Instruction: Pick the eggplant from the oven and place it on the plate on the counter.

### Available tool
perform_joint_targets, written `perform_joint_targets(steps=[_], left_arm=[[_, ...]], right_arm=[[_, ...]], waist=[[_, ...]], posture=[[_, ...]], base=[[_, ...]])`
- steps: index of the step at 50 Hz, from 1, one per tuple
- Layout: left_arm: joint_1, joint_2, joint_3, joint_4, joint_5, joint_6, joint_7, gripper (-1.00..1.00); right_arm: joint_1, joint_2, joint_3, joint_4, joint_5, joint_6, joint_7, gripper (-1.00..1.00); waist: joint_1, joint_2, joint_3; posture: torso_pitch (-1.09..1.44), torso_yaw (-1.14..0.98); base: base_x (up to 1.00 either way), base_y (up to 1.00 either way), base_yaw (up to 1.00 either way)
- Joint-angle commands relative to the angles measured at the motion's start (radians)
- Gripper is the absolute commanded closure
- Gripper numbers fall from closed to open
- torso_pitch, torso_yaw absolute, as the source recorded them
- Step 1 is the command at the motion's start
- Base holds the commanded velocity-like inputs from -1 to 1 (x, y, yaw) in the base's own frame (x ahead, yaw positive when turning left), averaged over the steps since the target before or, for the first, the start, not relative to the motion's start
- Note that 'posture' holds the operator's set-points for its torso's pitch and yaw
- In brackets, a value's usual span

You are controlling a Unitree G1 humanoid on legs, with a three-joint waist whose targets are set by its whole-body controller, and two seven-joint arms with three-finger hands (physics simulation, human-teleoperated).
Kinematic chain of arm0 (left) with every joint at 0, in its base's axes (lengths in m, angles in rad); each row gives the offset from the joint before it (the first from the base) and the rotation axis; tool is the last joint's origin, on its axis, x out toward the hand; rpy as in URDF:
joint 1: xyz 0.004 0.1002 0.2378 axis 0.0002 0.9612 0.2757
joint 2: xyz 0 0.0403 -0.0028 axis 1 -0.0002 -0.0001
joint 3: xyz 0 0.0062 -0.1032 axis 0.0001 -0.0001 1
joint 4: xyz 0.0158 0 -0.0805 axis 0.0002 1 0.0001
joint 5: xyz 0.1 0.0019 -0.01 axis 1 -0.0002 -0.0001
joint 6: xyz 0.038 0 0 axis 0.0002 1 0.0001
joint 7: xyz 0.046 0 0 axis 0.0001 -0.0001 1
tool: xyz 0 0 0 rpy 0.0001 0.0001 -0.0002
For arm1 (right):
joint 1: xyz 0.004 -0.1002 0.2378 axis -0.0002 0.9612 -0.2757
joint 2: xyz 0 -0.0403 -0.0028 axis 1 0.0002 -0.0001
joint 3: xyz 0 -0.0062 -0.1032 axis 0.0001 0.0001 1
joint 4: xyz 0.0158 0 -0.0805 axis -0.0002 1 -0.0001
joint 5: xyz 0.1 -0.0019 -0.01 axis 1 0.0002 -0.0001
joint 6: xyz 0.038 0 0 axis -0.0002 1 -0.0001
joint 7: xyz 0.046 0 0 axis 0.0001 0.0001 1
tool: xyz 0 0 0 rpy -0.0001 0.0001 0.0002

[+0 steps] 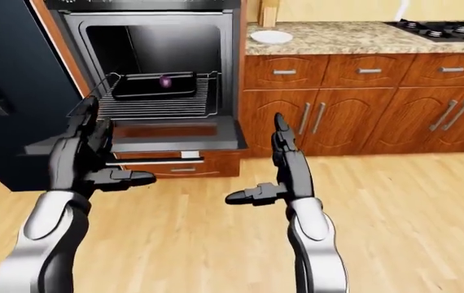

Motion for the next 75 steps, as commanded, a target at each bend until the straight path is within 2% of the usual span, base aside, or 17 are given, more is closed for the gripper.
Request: perform_joint_targets(steps=[1, 5, 18, 19, 23, 29, 33, 35, 47, 49, 54, 57, 59, 61, 68, 74, 75], left_arm=[[-0.012, -0.003, -0.013, -0.012, -0.009, -0.013, -0.003, -1.00], [0.002, -0.007, -0.016, -0.004, -0.009, -0.031, -0.005, -1.00], [0.032, -0.012, -0.013, -0.039, -0.010, -0.042, -0.020, -1.00], [0.035, -0.014, -0.015, -0.034, -0.010, -0.050, -0.020, -1.00], [0.035, -0.015, -0.017, -0.034, -0.013, -0.051, -0.019, -1.00], [0.034, -0.015, -0.016, -0.043, -0.018, -0.046, -0.015, -1.00], [0.033, -0.015, -0.017, -0.050, -0.020, -0.040, -0.014, -1.00], [0.032, -0.014, -0.015, -0.049, -0.021, -0.042, -0.014, -1.00], [0.023, -0.010, -0.014, -0.070, -0.026, -0.020, -0.014, -1.00], [0.023, -0.008, -0.011, -0.081, -0.030, -0.012, -0.014, -1.00], [0.030, -0.008, -0.007, -0.079, -0.034, -0.022, -0.015, -1.00], [0.030, -0.008, -0.007, -0.079, -0.035, -0.023, -0.016, -1.00], [0.031, -0.007, -0.006, -0.078, -0.036, -0.026, -0.016, -1.00], [0.027, -0.006, -0.002, -0.085, -0.040, -0.015, -0.015, -1.00], [0.036, -0.014, -0.018, -0.089, -0.035, -0.020, -0.014, -1.00], [0.040, -0.016, -0.019, -0.102, -0.036, -0.015, -0.014, -1.00], [0.042, -0.016, -0.020, -0.105, -0.036, -0.014, -0.015, -1.00]], right_arm=[[-0.012, -0.007, -0.011, -0.037, 0.002, -0.013, 0.003, -1.00], [-0.011, -0.008, -0.012, -0.047, 0.005, -0.009, 0.011, -1.00], [-0.022, -0.004, 0.007, -0.065, 0.001, 0.013, 0.047, -1.00], [-0.023, -0.004, 0.007, -0.065, 0.001, 0.014, 0.047, -1.00], [-0.023, -0.002, 0.007, -0.059, 0.002, 0.009, 0.049, -1.00], [-0.020, -0.003, 0.009, -0.045, 0.001, -0.006, 0.053, -1.00], [-0.020, -0.003, 0.008, -0.042, 0.001, -0.011, 0.056, -1.00], [-0.021, -0.004, 0.008, -0.046, 0.000, -0.007, 0.057, -1.00], [-0.024, -0.002, 0.014, -0.048, -0.005, -0.004, 0.062, -1.00], [-0.024, -0.002, 0.014, -0.052, -0.005, -0.003, 0.064, -1.00], [-0.017, 0.001, 0.020, -0.056, -0.006, -0.013, 0.067, -1.00], [-0.014, 0.002, 0.026, -0.045, -0.013, -0.031, 0.070, -1.00], [-0.015, 0.003, 0.025, -0.041, -0.015, -0.038, 0.069, -1.00], [-0.013, 0.004, 0.031, -0.057, -0.020, -0.028, 0.070, -1.00], [-0.010, 0.018, 0.006, -0.066, 0.042, -0.022, 0.061, -1.00], [-0.009, 0.004, 0.006, -0.091, 0.070, -0.015, 0.055, -1.00], [-0.006, 0.002, 0.009, -0.108, 0.069, -0.007, 0.056, -1.00]], waist=[[-0.001, 0.000, 0.001], [-0.002, -0.105, -0.019], [-0.032, 0.068, 0.007], [-0.015, 0.035, 0.014], [-0.016, 0.052, -0.004], [0.014, -0.007, 0.015], [0.011, -0.107, -0.018], [0.006, -0.082, 0.025], [-0.012, 0.018, 0.004], [-0.020, 0.007, 0.060], [0.015, 0.032, 0.006], [0.030, 0.002, 0.000], [-0.002, -0.116, -0.014], [0.006, -0.084, 0.035], [0.029, -0.113, 0.025], [0.021, 0.004, 0.033], [0.031, 0.080, 0.015]], posture=[[0.00, 0.00], [0.00, 0.00], [0.00, 0.00], [0.00, 0.00], [0.00, 0.00], [0.00, 0.00], [0.00, 0.00], [0.00, 0.00], [0.00, 0.00], [0.00, 0.00], [0.00, 0.00], [0.00, 0.00], [0.00, 0.00], [0.00, 0.00], [0.00, 0.00], [0.00, 0.00], [0.00, 0.00]], base=[[0.23, -0.44, 0.00], [0.23, -0.45, 0.00], [0.23, -0.45, 0.00], [0.23, -0.44, 0.00], [0.23, -0.45, 0.00], [0.38, -0.54, 0.00], [0.48, -0.57, 0.00], [0.59, -0.57, 0.00], [0.66, -0.52, 0.00], [0.71, -0.48, 0.00], [0.72, -0.45, 0.00], [0.73, -0.38, 0.00], [0.77, -0.12, 0.00], [0.81, 0.00, 0.00], [0.70, 0.25, 0.14], [0.02, 0.00, 1.00], [0.00, 0.00, 1.00]])
